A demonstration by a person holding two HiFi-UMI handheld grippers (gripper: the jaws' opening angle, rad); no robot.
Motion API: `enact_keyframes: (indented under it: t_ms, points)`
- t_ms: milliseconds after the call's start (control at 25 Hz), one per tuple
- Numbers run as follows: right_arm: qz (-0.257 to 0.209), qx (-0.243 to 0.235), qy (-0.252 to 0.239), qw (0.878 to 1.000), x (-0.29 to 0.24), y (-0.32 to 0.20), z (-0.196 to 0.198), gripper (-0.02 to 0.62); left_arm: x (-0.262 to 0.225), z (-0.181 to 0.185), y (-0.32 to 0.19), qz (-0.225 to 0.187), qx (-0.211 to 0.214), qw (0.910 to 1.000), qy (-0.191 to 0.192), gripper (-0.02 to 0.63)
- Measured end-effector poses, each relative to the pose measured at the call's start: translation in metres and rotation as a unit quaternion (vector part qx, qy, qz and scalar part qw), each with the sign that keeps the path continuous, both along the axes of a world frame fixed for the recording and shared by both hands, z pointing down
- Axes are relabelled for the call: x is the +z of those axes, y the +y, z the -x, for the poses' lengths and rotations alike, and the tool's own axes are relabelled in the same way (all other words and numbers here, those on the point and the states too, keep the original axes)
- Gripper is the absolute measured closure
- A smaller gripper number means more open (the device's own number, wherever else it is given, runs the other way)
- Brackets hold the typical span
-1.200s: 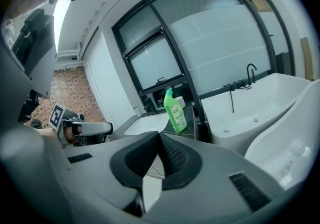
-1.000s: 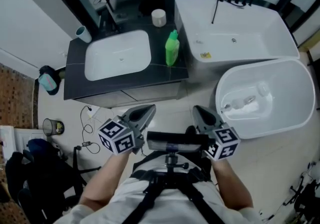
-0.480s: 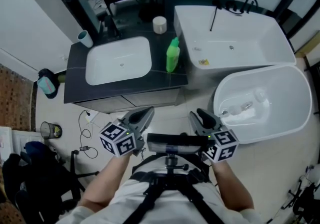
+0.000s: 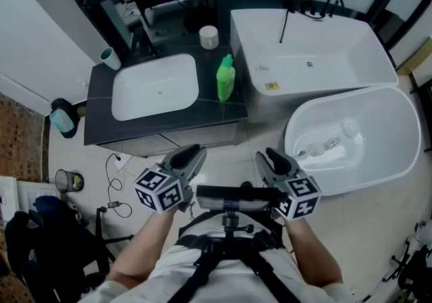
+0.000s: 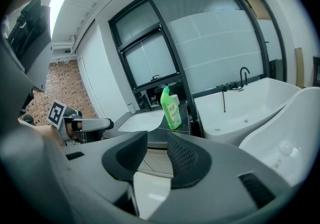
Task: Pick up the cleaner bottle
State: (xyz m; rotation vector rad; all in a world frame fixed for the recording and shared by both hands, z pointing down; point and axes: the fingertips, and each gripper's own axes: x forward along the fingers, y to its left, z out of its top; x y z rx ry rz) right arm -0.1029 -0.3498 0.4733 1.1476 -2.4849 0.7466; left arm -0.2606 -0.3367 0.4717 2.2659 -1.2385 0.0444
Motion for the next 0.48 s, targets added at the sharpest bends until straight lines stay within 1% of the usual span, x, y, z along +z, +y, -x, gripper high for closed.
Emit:
enact_keyframes:
  t_ms: [240, 480]
  points:
    - [0.001, 0.006, 0.001, 1.0, 0.004, -0.004, -0.01, 0.465, 0.003, -0.008, -0.002, 0.005, 0.004, 1.0, 0.003, 0.511]
    - [0.002, 0.005, 0.002, 1.0, 0.003, -0.009, -0.011, 0.465, 0.005, -0.012, -0.009, 0.004, -0.001, 1.0, -0.006, 0.494]
